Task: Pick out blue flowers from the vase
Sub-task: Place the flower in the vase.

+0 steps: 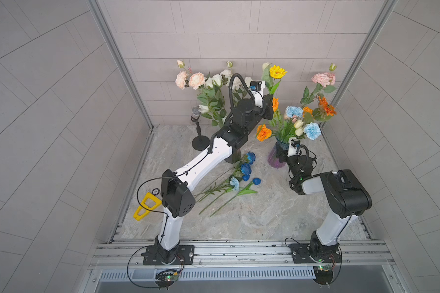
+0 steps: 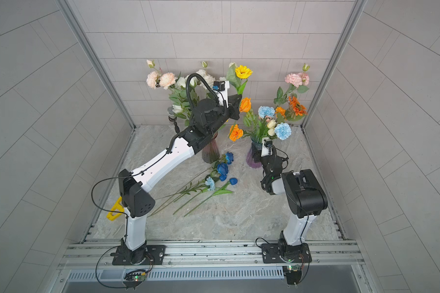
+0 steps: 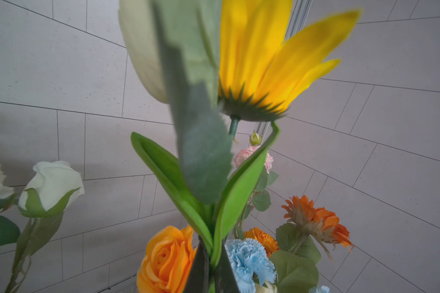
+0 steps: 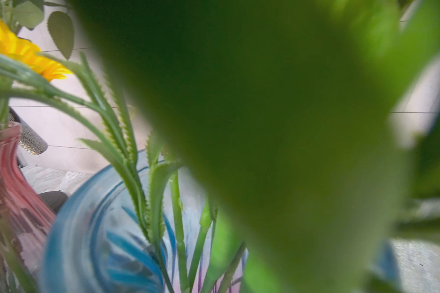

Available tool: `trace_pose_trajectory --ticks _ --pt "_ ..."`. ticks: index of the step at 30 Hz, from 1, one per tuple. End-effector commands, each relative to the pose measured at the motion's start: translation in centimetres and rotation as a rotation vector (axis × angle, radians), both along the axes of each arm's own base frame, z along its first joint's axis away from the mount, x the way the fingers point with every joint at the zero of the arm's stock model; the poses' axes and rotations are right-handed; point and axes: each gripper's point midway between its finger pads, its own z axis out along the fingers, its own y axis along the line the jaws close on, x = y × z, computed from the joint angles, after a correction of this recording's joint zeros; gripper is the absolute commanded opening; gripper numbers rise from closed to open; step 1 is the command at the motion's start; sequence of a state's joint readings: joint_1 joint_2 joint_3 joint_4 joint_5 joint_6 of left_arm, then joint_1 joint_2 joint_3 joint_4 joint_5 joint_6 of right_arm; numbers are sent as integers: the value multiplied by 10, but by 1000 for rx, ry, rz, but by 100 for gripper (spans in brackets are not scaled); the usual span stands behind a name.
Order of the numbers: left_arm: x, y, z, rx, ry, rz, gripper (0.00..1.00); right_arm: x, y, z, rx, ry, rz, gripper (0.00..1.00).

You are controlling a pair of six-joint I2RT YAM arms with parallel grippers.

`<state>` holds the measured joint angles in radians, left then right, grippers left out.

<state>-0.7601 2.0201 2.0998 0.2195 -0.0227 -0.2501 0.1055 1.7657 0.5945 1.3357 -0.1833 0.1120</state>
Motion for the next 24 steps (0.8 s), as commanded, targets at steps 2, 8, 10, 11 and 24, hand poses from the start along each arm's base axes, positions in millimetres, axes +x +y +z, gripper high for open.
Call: trace_pose_trajectory --ticks 2,8,10,11,24 --pt "-17 -5 61 -175 -188 -29 0 1 10 26 10 -95 26 65" --pt "-17 -21 71 -177 -273 -20 0 0 14 28 10 -100 31 65" --pt "-19 -22 76 -169 -287 -12 0 0 14 28 8 -100 30 65" --pt "-22 -20 82 -157 -306 0 0 -1 14 27 5 -99 32 65" --pt "-46 12 105 13 -414 131 0 0 14 27 4 -100 32 65"
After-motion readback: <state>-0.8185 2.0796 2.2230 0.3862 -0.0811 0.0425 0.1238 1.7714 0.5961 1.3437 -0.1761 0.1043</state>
